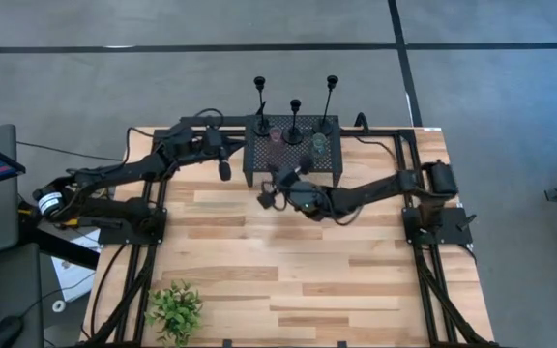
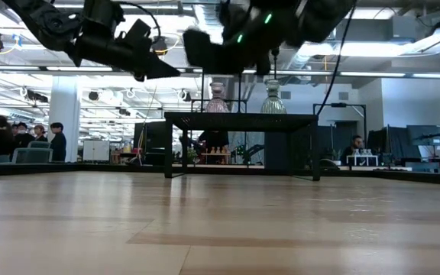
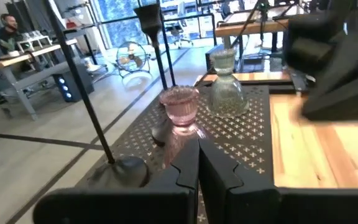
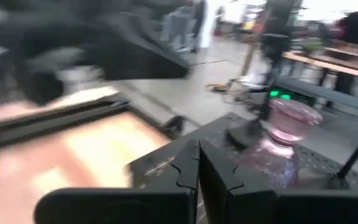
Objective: Pick & Place candle stick holders
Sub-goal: Adjust the purple candle holder on the shelf
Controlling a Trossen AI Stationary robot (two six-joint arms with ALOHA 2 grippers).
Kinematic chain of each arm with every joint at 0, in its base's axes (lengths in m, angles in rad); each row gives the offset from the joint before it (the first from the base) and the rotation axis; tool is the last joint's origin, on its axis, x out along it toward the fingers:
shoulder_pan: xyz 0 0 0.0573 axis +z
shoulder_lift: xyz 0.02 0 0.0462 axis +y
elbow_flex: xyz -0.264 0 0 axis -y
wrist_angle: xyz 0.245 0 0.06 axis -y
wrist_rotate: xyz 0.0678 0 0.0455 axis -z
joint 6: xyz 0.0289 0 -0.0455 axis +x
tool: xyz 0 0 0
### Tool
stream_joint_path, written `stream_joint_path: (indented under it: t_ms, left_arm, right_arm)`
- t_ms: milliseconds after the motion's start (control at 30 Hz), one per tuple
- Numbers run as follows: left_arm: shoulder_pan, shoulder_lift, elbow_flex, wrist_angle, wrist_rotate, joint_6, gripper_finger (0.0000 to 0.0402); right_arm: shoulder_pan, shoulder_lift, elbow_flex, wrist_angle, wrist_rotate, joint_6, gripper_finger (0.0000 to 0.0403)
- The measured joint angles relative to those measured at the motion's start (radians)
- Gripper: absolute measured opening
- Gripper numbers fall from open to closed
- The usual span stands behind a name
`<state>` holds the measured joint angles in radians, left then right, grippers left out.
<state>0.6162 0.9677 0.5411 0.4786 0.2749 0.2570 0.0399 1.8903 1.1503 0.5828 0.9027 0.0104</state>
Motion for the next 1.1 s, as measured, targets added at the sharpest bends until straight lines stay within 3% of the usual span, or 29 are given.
stream_joint_path:
  t_ms: [233,400,767,1100]
  left_arm:
    - [0.015,0.106,0.0,0.107,0.049,0.001,0.0005]
    - [0.015,0.19,0.016,0.189,0.054,-0.001,0.0005]
    - [0.046,0.339,0.133,0.197,0.051,-0.003,0.0005]
    - [0.06,0.434,0.199,0.203,0.077,-0.013,0.0005]
  right_arm:
    - [0.088,-0.211,0.0,-0.462,-0.042,0.108,0.0]
    - [0.135,-0.307,-0.028,-0.634,-0.047,0.2,0.0]
    - [0.214,-0.461,-0.209,-0.652,-0.144,0.287,0.0]
    - [0.317,-0.539,-0.257,-0.658,-0.138,0.303,0.0]
